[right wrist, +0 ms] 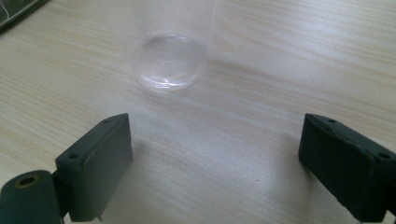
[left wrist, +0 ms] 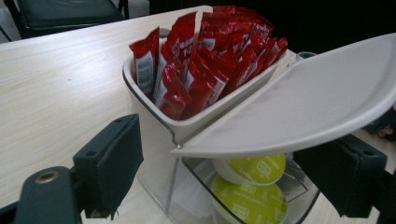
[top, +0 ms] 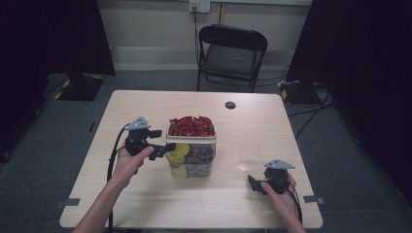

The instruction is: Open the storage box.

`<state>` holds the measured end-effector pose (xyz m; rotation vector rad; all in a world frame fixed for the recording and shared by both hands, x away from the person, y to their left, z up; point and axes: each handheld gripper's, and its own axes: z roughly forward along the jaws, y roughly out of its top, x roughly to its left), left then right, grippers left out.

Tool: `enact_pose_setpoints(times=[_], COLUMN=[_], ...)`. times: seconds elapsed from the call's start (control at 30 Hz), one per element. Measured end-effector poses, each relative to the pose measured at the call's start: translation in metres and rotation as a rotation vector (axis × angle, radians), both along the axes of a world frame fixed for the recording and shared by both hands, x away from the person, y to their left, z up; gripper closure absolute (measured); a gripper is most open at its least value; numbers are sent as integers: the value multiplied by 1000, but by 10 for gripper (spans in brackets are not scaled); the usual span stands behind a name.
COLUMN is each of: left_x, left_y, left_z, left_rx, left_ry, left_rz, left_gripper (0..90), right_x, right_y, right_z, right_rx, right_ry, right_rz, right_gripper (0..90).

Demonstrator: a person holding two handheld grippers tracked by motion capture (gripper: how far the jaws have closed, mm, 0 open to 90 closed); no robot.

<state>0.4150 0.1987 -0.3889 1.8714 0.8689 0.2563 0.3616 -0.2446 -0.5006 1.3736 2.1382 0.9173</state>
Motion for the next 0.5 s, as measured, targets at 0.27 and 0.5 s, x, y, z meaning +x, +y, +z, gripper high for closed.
enact_pose_setpoints(times=[0.27,0.5], left_x=[7,12], left_y=[0,2], left_z=[1,8], left_rx=[-24,-33], left_ry=[7,5], left_rz=[4,12], left_gripper=[155,156], right_x=[0,0], right_y=[0,0], right_z=[0,0], right_rx=[0,0], right_ry=[0,0], right_rz=[0,0], right_gripper=[93,93])
